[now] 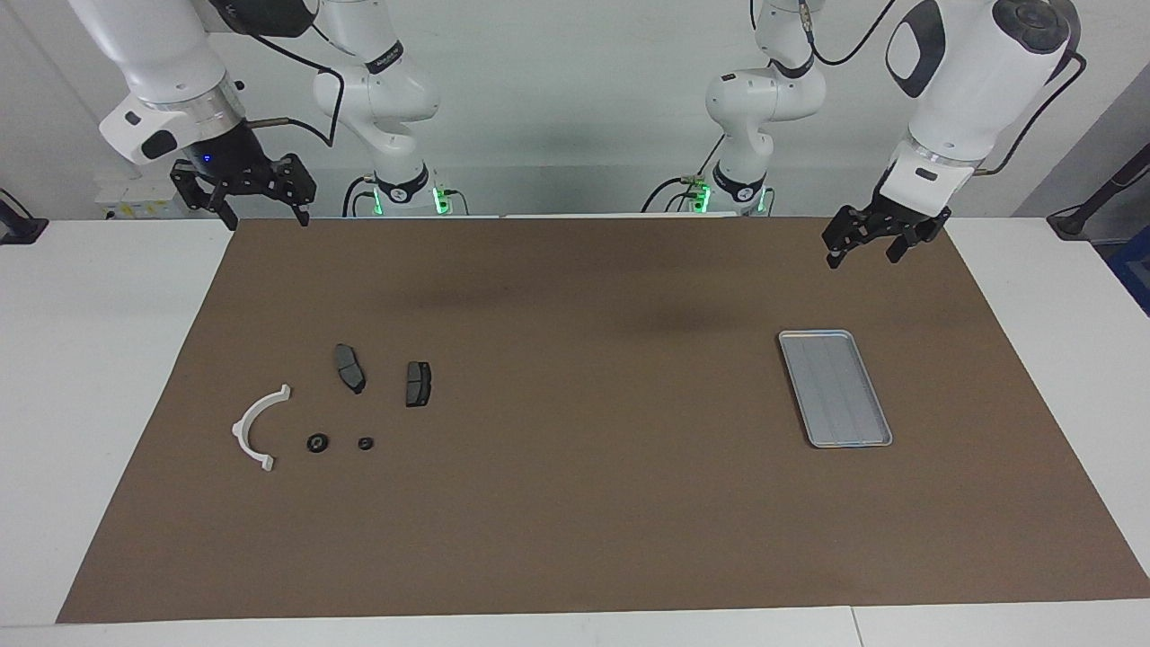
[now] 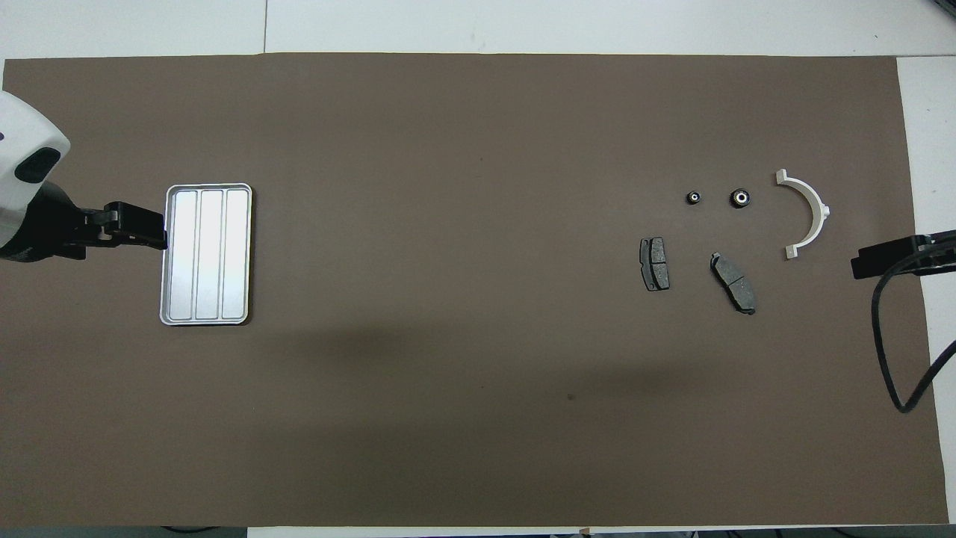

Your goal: Pick bearing gear from pile to tray

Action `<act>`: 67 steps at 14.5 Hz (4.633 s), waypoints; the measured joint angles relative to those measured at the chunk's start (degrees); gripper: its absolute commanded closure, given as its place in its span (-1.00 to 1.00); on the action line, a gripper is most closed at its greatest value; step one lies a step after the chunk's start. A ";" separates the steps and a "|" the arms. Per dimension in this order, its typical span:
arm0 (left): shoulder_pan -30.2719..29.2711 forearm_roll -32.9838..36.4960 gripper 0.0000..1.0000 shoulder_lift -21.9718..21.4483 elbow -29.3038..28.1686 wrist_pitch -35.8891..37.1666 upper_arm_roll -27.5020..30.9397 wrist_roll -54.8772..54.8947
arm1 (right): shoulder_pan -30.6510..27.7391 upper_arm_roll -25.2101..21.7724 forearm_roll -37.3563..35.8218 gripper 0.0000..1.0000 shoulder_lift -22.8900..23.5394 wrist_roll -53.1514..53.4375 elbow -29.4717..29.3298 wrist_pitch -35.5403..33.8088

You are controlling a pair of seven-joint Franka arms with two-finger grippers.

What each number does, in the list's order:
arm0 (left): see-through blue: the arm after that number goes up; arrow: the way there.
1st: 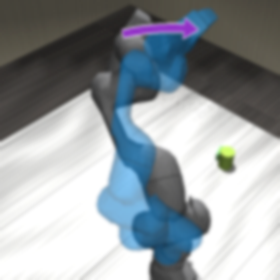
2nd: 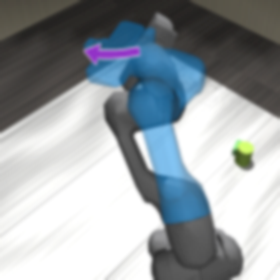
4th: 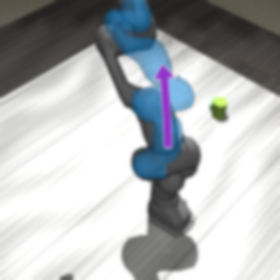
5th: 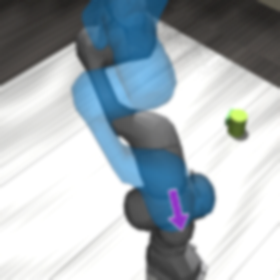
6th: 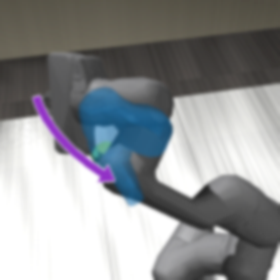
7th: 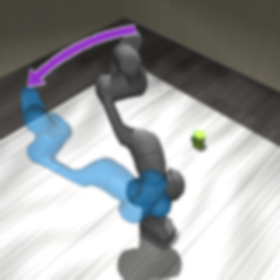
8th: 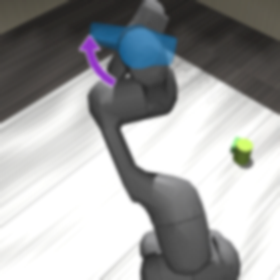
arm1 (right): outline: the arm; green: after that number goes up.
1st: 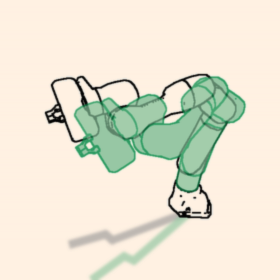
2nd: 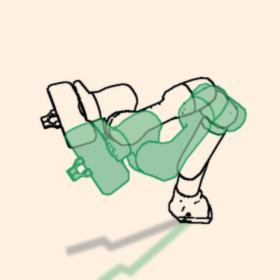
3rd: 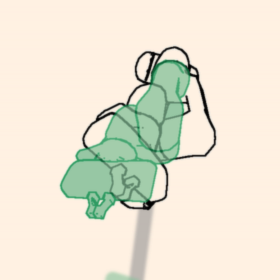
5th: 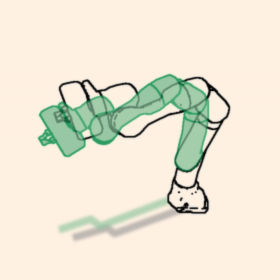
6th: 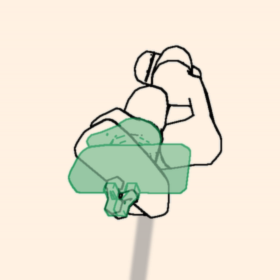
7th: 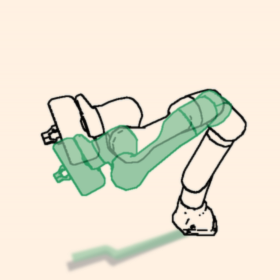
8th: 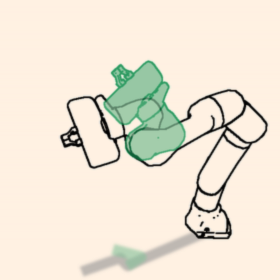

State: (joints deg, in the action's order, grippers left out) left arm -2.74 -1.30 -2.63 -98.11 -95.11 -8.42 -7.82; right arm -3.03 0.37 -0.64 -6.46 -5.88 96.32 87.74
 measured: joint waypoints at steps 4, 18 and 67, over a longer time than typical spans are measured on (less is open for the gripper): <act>0.00 0.00 -1.00 0.00 0.00 0.00 0.00 0.00 | -0.05 0.00 0.00 -1.00 0.00 -0.03 0.00 -0.01; 0.00 0.00 -1.00 0.00 0.00 0.00 -0.01 0.00 | -1.24 -0.75 0.54 -1.00 6.35 -1.50 0.30 8.78; 0.01 0.00 -1.00 -2.86 -4.32 -1.81 -0.11 -0.04 | -1.23 -0.54 -0.44 1.00 34.88 -3.40 3.26 41.61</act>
State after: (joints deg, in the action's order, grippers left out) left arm -2.73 -1.30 -5.49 -102.43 -96.92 -8.53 -7.86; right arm -4.26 -0.17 -1.09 28.42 -9.28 99.58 129.35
